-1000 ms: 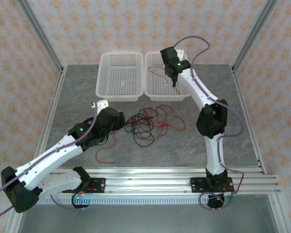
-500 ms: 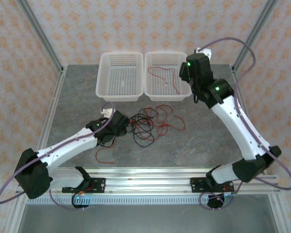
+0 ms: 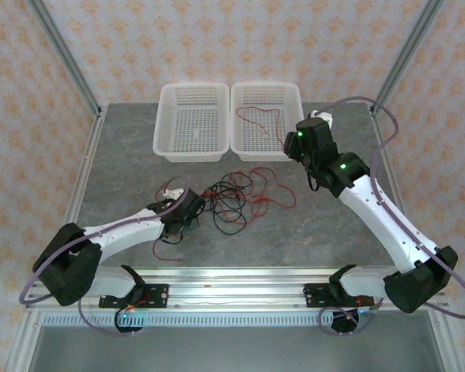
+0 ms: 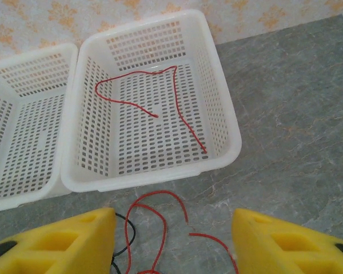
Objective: Untangle the cables
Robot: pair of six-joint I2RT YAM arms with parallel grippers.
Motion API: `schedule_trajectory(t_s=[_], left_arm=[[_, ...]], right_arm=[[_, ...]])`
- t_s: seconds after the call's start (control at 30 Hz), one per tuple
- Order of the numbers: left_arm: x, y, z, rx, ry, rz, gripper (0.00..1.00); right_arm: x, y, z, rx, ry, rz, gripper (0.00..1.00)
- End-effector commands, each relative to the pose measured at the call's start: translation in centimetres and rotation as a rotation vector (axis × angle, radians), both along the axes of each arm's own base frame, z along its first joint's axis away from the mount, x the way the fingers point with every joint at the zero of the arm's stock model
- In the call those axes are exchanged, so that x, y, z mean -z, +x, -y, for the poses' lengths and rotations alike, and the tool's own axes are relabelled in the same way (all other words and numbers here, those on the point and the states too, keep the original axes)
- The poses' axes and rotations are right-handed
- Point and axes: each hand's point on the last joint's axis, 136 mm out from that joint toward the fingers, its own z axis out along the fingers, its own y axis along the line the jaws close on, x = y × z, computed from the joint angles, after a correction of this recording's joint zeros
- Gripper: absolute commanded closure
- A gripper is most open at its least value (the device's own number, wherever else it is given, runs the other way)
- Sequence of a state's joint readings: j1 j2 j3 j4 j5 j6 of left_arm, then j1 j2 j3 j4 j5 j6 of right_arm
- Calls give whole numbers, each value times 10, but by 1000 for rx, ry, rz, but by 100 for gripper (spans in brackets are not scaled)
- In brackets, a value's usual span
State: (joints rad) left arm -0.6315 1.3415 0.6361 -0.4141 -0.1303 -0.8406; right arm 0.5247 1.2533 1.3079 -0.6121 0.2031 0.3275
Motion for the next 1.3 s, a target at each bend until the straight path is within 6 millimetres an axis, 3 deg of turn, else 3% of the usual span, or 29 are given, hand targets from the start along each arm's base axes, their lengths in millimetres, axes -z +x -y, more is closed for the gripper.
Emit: schedule_trajectory(t_s=[0.0,0.3,0.4,0.5,0.6,0.93,1.1,1.27], left_arm=[[2,11,-2,-36,-7,28,54],[23,15,-15,-66,52,9,65],[25,20,-10,-54,36,17,78],[16,27,-2,-38,16,43,100],[-8,32,7,-6,39,87,100],[-144,40,50,106,17,294,100],[-184,38,55,130,-16,354,100],[-208,38,66,176,-42,385,100]], right_arm=[[-1,-4,-5,-6,54,23,45],[19,-9,-5,-5,66,-9,45],[23,-10,-6,-6,74,-17,46],[28,-12,-10,-20,94,-28,46],[34,-16,-17,-43,134,-40,47],[89,-28,-71,-150,334,-124,49],[107,-27,-106,-197,456,-116,49],[108,-20,-136,-229,591,-65,49]])
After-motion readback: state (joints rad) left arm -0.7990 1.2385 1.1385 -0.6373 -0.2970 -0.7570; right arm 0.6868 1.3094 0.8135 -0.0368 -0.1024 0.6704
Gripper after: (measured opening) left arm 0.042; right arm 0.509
